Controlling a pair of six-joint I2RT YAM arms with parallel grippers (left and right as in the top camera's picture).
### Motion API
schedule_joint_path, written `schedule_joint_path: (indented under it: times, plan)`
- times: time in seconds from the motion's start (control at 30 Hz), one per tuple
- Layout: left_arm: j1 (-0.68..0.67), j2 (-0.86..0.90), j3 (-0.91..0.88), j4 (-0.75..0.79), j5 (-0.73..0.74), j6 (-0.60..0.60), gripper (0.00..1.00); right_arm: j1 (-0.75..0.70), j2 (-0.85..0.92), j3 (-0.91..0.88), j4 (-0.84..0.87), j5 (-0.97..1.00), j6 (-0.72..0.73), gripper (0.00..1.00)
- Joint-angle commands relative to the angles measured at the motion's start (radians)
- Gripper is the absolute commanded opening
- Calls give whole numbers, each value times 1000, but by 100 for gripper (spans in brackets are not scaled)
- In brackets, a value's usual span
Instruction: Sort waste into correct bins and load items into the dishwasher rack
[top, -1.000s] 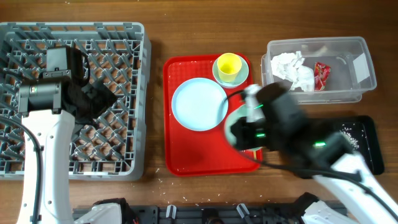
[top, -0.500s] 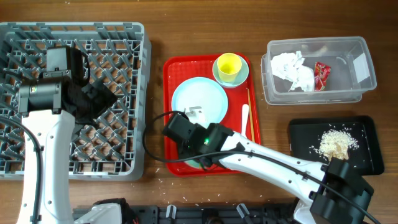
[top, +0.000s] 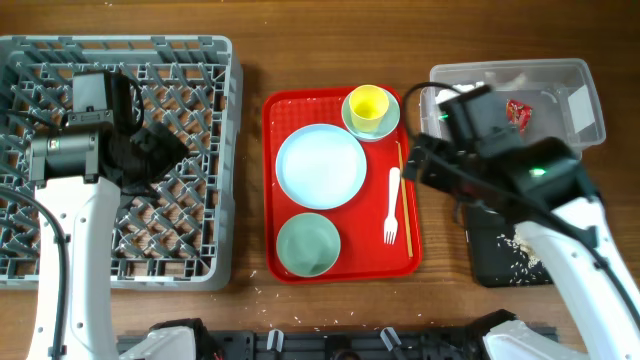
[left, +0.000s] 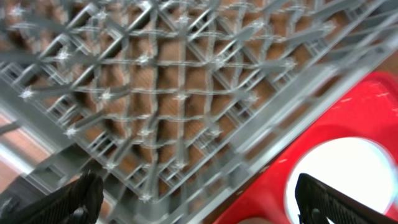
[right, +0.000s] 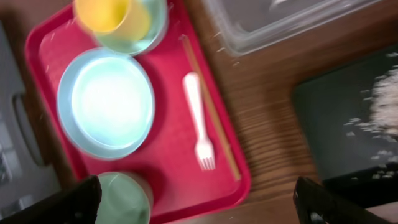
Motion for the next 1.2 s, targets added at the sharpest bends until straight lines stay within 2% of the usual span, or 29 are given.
schedule_joint_path:
  times: [0.0,0.07,0.13,0.17,0.27,0.33,0.4,0.57,0.6,0.7,0.8,0.83,0.9,0.93,0.97,1.17]
  plan:
    - [0,-12,12,-37,368,-5,100,-94,-14,14,3,12,-73,100]
    - [-48,-12,4,-52,571,44,100,-101,-4,14,4,11,-73,100]
    - [-162,-12,-13,-71,616,113,100,-101,0,14,4,11,-73,100]
    - [-236,-12,-30,-74,595,114,98,-101,0,14,4,11,-72,100]
    - [-475,-2,-90,-34,491,33,83,-101,0,14,4,11,-73,100]
    - [-658,22,-151,46,392,-130,71,-101,0,14,4,11,-73,100]
    - [-824,63,-219,136,277,-295,69,-101,0,14,3,11,-73,100]
    - [-1091,267,-267,409,99,-324,69,-101,0,14,4,11,-73,100]
    - [-1113,313,-267,421,64,-334,61,-101,0,14,4,12,-73,100]
    - [-1126,405,-267,421,25,-365,56,-101,0,14,4,11,-73,100]
    - [-1126,422,-267,421,-12,-365,54,-101,0,14,4,11,-73,100]
    - [-1126,422,-267,421,-12,-365,49,-101,0,14,4,11,-73,100]
    - [-1128,422,-267,418,-7,-365,25,-101,0,14,4,11,-73,100]
    - [-1130,422,-267,414,5,-365,8,-101,0,14,4,11,-73,100]
    - [-1129,419,-266,406,23,-365,4,-101,0,14,4,11,-73,100]
    - [-1080,291,-146,238,43,-359,4,-101,0,14,4,11,-73,100]
